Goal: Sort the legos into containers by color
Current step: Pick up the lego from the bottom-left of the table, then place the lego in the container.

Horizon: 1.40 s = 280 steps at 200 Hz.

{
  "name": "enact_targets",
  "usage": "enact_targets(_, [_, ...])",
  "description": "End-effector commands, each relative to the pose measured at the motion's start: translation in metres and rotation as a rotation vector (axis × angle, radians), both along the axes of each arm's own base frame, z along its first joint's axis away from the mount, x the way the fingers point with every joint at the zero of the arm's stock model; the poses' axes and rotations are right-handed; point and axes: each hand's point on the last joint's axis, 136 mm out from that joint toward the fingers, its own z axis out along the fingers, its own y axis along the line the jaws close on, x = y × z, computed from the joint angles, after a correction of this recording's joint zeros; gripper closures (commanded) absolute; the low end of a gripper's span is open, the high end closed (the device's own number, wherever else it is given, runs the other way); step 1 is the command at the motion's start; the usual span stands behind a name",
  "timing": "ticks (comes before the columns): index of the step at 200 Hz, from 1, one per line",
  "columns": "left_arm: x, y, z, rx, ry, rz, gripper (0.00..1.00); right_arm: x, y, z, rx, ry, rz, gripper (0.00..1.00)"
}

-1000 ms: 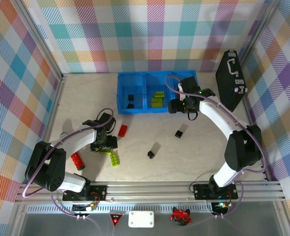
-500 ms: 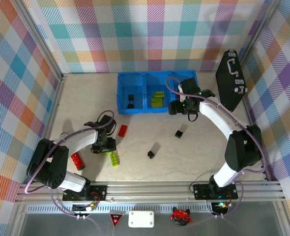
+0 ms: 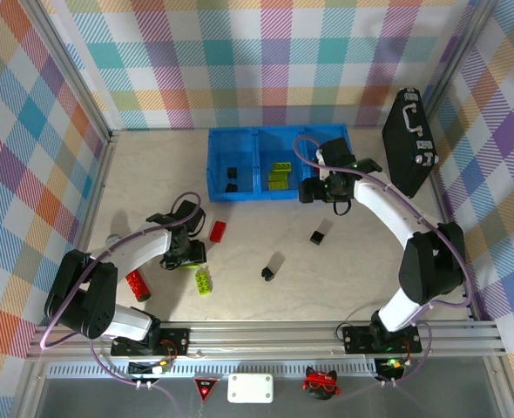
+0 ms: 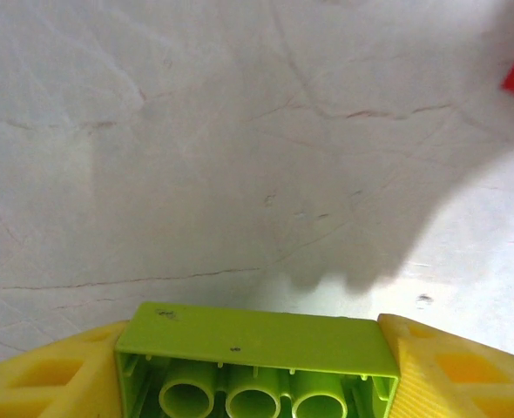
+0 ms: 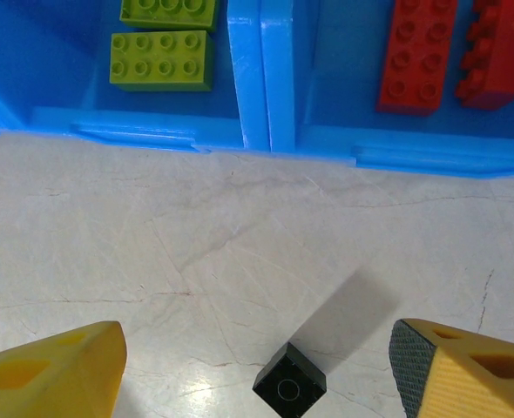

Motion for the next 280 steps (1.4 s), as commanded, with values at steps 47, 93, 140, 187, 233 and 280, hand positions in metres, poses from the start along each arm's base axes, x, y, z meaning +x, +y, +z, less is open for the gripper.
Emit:
enact_targets(47, [0.026,-0.040,0.041,-0.110,-0.077,-0.059,0.40,-0.014,-0.017,0.016,-0.022,-0.039,-0.030,0.19])
enact_targets(93, [0.053,-0.094,0.064,-0.165,-0.131,-0.161,0.40,-0.025,-0.035,0.023,-0.034,-0.063,-0.089,0.18])
enact_targets(140, [0.086,-0.161,0.082,-0.209,-0.164,-0.295,0.41,-0.041,-0.053,0.026,-0.054,-0.074,-0.119,0.17])
enact_targets(187, [0.127,-0.211,0.096,-0.267,-0.199,-0.360,0.41,-0.053,-0.069,0.029,-0.077,-0.086,-0.152,0.15])
enact_targets(233, [0.166,-0.248,0.101,-0.346,-0.249,-0.329,0.41,-0.062,-0.079,0.034,-0.084,-0.101,-0.179,0.14])
enact_targets(280, [0.207,-0.275,0.111,-0.407,-0.370,-0.283,0.41,-0.068,-0.082,0.036,-0.081,-0.101,-0.184,0.14])
